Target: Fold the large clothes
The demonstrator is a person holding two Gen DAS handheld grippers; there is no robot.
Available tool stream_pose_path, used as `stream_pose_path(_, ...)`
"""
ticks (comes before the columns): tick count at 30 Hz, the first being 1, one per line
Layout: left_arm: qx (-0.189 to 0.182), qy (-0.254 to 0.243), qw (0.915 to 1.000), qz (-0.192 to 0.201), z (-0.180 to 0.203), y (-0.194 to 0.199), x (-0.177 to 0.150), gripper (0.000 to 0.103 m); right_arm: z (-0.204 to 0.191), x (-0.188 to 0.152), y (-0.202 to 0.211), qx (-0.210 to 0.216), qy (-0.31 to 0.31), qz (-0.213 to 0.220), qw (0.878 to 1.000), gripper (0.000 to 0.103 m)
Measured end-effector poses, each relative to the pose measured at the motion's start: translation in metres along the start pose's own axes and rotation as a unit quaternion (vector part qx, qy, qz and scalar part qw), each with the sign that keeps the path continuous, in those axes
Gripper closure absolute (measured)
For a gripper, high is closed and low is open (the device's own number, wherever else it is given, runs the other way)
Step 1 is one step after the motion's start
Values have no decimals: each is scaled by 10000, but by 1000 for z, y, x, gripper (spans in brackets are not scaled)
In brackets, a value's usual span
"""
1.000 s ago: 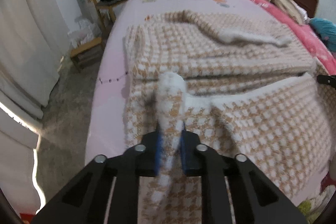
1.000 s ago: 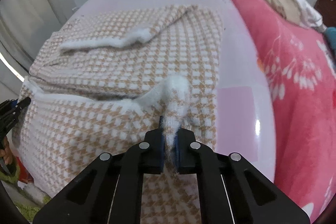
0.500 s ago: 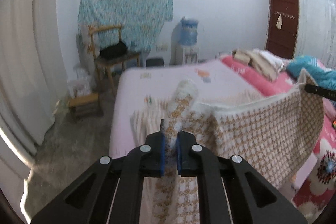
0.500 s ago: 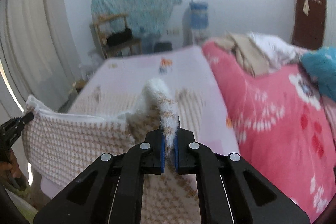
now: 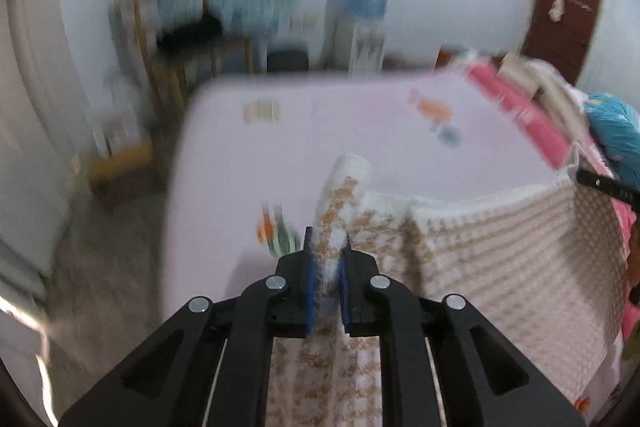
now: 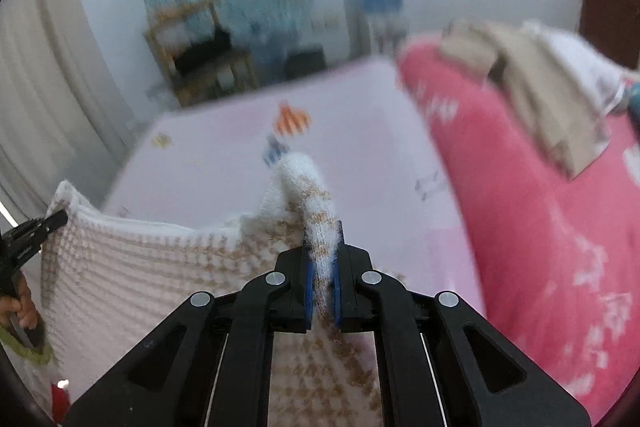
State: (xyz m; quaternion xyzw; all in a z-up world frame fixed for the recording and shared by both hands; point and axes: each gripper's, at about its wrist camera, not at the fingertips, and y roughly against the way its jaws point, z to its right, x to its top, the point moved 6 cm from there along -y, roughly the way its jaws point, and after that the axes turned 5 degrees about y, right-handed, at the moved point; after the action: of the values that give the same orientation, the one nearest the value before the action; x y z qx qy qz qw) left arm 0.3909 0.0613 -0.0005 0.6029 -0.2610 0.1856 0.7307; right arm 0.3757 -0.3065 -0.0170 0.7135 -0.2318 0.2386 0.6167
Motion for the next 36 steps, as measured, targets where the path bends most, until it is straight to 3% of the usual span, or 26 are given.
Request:
stream_pose_path(2, -23, 412, 9980, -481, -17, -27, -9, 75, 8, -11, -21, -11, -68, -349, 9994, 80)
stream_pose_path(3, -67, 558, 9972, -497, -24, -27, -11, 75, 13, -12, -20, 28, -159, -354, 9992, 74)
stream_pose_path(7, -367, 971, 9944, 209, -39, 16, 0, 74, 26, 3, 17, 196, -406, 251, 9987, 68)
stream_pose_path(9, -680, 1036, 9914, 413, -33, 27, 9, 74, 13, 11, 18, 500, -296, 289, 9979, 68)
stream_pose_path(11, -1098, 1036, 9884, 168, -19, 14, 16, 71, -5, 13, 4, 836, -155, 102, 9963, 68)
stream_pose_path(12, -1287, 1037, 9862, -138, -9, -4, 17, 71, -15, 12, -7, 1059, -101, -86, 9943, 68)
stream_pose_path(13, -1316, 1065, 9850, -334, -5, -15, 12, 71, -24, 8, -23, 1295, -87, -364, 9909, 69)
stream_pose_path(16, -1067, 1462, 9804, -781, -20, -54, -3, 71, -11, -1, -54, 988, -393, -792, 9912, 71)
stream_pose_path(17, -1053, 1678, 9772, -767, -30, -57, -6, 72, -2, -3, -52, 845, -563, -770, 9919, 71)
stream_pose_path(19, -1293, 2274, 9629, -670, -52, -49, -10, 72, 33, -5, -36, 272, -1004, -655, 9924, 66)
stream_pose_path(20, -1013, 2384, 9640, -600, -64, -41, -12, 72, 43, -7, -24, 70, -1078, -575, 9925, 65)
stream_pose_path(22, -732, 2342, 9684, -454, -77, -21, -15, 72, 49, -10, 6, -54, -1020, -328, 9942, 63)
stream_pose_path(25, -770, 1992, 9769, -66, -69, 26, -22, 71, 28, -26, 64, -1, -619, 85, 9980, 47)
stream_pose_path(27, -1041, 1443, 9840, 89, -41, 57, -38, 68, 5, -46, 90, 125, -293, 191, 9993, 46)
stream_pose_path(30, -1462, 727, 9865, -79, 9, 84, -79, 62, -38, -100, 122, 192, 348, 228, 9989, 43)
stream_pose_path(33, -1450, 356, 9882, -335, 43, 90, -130, 62, -67, -143, 129, 340, 626, 116, 9974, 43)
stream_pose_path(36, -1120, 154, 9923, -497, 52, 82, -170, 60, -75, -196, 123, 280, 684, -250, 9969, 43)
